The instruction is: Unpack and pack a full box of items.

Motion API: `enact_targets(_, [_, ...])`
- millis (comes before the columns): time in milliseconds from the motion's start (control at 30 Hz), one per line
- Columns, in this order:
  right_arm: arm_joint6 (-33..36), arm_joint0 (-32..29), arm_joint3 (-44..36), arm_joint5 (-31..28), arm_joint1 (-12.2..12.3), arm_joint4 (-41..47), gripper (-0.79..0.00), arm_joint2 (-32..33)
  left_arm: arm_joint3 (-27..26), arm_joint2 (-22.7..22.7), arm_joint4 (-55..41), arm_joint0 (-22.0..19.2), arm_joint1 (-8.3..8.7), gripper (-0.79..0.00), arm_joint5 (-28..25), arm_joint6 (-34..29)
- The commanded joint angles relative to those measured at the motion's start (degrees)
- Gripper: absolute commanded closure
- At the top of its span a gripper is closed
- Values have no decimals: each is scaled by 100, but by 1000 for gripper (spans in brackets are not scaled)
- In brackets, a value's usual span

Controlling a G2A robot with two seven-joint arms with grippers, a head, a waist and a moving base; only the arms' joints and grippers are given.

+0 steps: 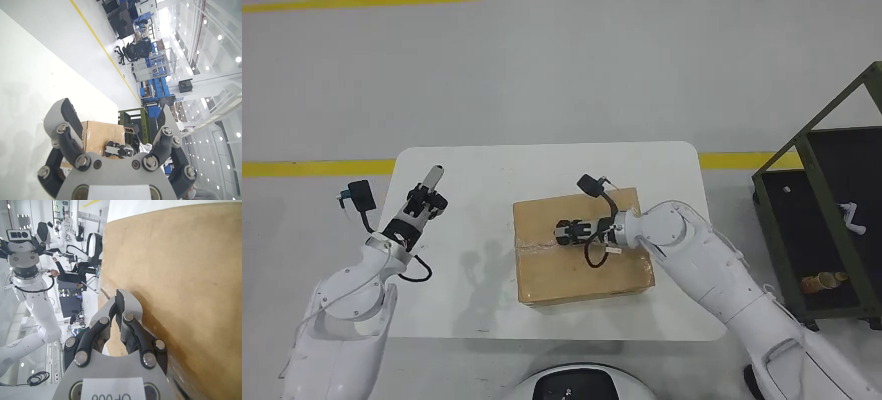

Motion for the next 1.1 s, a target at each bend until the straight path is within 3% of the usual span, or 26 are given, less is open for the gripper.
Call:
enact_targets(0, [16,-10,21,-1,16,-37,0,59,0,0,0,0,0,-785,0,0])
enact_targets(400, [363,-502,-561,260,368,-373,0,852,0,0,0,0,0,-785,0,0])
enact_targets(1067, [579,-1938,-2091,1077,1080,-1042,0,2893,0,0,0,0,0,-785,0,0])
